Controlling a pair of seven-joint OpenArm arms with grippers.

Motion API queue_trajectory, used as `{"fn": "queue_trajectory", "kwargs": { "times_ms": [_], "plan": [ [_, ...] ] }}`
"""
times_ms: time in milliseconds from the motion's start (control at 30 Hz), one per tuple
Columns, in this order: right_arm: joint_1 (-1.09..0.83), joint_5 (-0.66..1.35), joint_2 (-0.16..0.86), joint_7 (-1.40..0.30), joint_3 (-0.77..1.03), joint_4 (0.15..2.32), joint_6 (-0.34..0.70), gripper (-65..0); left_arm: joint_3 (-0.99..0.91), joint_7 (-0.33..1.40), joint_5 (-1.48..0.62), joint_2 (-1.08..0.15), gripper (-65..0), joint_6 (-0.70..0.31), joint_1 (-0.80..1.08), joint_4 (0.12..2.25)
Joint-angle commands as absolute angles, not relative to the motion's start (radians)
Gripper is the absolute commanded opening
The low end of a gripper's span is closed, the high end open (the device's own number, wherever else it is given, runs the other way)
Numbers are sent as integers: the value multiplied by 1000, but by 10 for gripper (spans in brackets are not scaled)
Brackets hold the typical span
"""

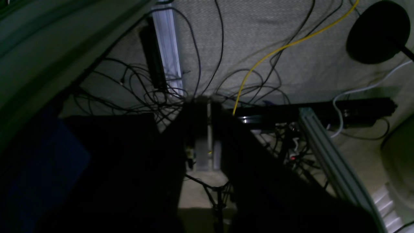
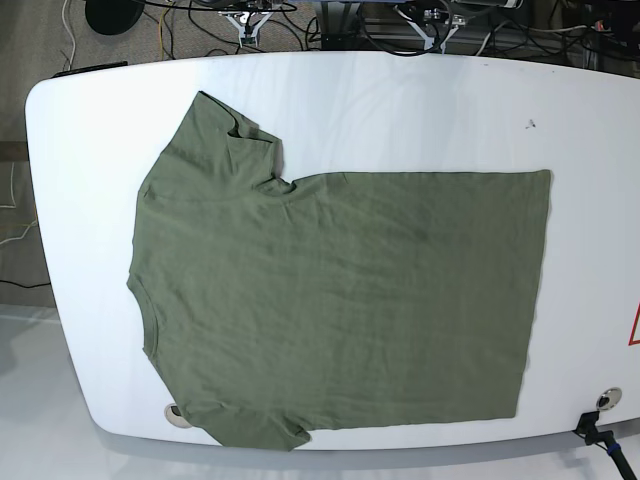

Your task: Fold the T-shirt properly

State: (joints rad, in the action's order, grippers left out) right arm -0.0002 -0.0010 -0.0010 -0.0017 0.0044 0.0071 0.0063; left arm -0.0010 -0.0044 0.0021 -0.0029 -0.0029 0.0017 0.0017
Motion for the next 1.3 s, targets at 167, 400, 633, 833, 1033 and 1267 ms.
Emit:
{"fn": "queue_trajectory", "kwargs": {
  "times_ms": [167,400,633,833,1033,1267],
  "plan": [
    [-8,5,5,2,7,31,20,-641,-2,1,-9,-4,-649,0,6,14],
    [-7,1,6,3,7,33,19,-642,-1,3,-7,-1,-650,2,6,11],
    [-8,5,8,4,6,33,21,-640,-2,6,-5,-1,-650,2,8,9],
    [-12,7,8,6,8,30,22,-641,-4,7,-7,-3,-650,0,11,11],
    [-9,1,11,22,8,29,32,-646,-6,-4,-6,-8,-646,-4,15,26],
    [-14,-5,15,24,7,28,27,-647,-9,3,-10,-12,-643,-6,17,43]
  ]
}}
